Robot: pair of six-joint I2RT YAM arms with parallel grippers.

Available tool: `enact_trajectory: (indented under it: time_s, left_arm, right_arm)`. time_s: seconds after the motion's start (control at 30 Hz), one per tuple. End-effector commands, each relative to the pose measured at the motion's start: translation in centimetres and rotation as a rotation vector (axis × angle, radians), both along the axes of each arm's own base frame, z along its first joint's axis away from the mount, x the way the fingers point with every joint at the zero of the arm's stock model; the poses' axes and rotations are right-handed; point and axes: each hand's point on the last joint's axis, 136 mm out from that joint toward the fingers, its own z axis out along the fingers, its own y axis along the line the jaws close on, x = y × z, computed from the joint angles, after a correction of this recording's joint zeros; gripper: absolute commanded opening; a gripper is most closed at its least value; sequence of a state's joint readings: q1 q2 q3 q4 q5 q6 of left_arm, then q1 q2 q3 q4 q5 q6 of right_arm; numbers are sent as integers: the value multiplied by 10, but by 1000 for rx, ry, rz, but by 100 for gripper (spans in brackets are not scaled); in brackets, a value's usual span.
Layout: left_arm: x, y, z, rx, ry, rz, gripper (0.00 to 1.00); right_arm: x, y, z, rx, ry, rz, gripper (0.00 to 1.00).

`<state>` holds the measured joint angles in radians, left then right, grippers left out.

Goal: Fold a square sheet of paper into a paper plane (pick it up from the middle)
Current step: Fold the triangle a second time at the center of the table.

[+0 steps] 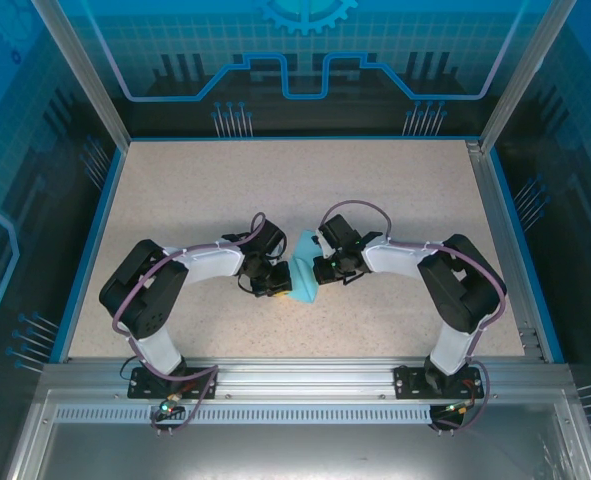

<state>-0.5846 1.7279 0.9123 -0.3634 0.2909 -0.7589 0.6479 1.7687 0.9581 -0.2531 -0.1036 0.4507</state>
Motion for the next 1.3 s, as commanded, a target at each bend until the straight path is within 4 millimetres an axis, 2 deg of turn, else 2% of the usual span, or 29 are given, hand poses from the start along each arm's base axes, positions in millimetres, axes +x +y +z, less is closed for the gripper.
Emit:
enact_trajectory:
  time_s: [0.0,0.17,1.0,1.2,1.27]
  left_arm:
    - [0,6,1,27,6,-1,10]
    - [0,7,0,30,8,-1,10]
    - [1,4,1,25,6,-3,10]
    - [5,3,7,17,-13,-1,12]
    - [8,1,15,3,-35,3,13]
  right_arm:
    - [0,4,8,-12,-18,17,5]
    - [3,1,15,-13,-42,12,5]
    - [-1,2,-7,-43,15,33,6]
    - [-2,0,-6,-54,13,33,6]
    - [-2,0,-7,-58,14,35,6]
